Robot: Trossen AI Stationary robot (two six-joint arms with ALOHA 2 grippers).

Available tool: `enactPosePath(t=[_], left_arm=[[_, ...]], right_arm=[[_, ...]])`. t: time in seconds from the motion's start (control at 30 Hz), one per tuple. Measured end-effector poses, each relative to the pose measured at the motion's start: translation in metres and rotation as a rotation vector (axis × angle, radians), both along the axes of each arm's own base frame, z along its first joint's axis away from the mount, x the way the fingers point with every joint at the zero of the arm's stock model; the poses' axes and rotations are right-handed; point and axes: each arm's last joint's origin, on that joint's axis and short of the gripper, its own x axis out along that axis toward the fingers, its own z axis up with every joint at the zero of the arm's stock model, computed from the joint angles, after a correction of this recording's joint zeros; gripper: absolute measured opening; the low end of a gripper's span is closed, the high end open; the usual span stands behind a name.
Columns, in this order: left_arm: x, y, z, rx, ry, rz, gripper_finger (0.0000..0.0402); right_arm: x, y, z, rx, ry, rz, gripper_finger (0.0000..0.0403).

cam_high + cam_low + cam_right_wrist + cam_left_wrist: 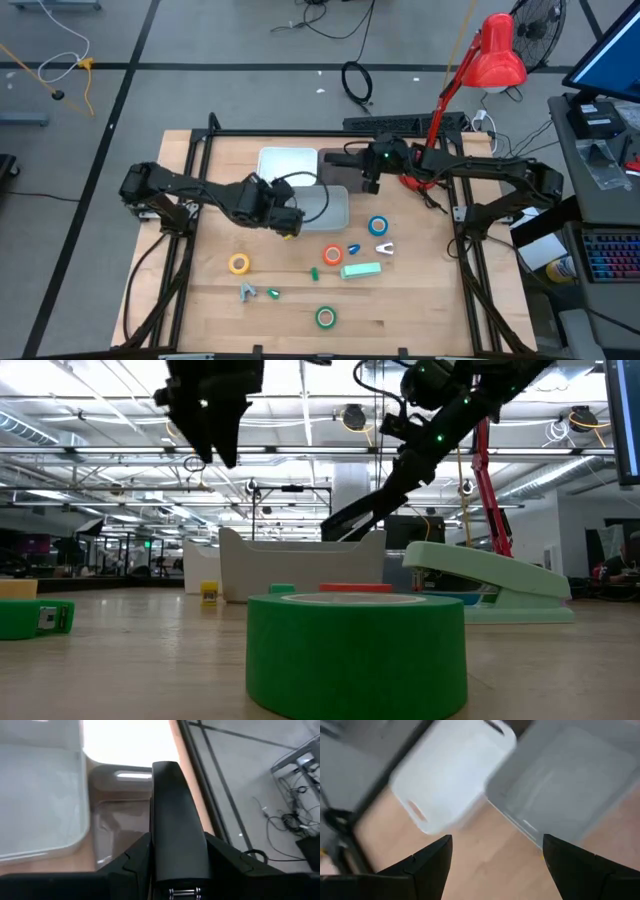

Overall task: Pick and place Stapler, Stapler remover, tape
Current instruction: Put the black stapler into the black bin

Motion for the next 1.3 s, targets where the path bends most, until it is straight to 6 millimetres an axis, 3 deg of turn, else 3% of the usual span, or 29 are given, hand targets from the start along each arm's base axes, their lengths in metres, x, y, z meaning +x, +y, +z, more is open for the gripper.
enactPosePath(t=[0.17,0.4,0.7,1.3], left_arm=[[-0.006,-0.013,-0.01,-0.061,-0.085,0.049,0.0308],[-0.033,-0.022,0.014,-0.075,-0.355,0.112,0.0308],[-0.078,-0.023,0.03,-0.141,-0.535,0.138,0.0308],[-0.08,-0.022,0.03,-0.144,-0.521,0.118,0.0308]], right_arm=[[-0.007,-0.007,-0.015,0.013,-0.022,0.013,0.0136],[-0.012,-0.016,-0.021,0.019,-0.06,0.057,0.0137],[0.004,-0.027,-0.049,-0.007,-0.002,0.07,0.0138],[0.003,-0.026,-0.054,-0.019,0.055,0.108,0.0154]])
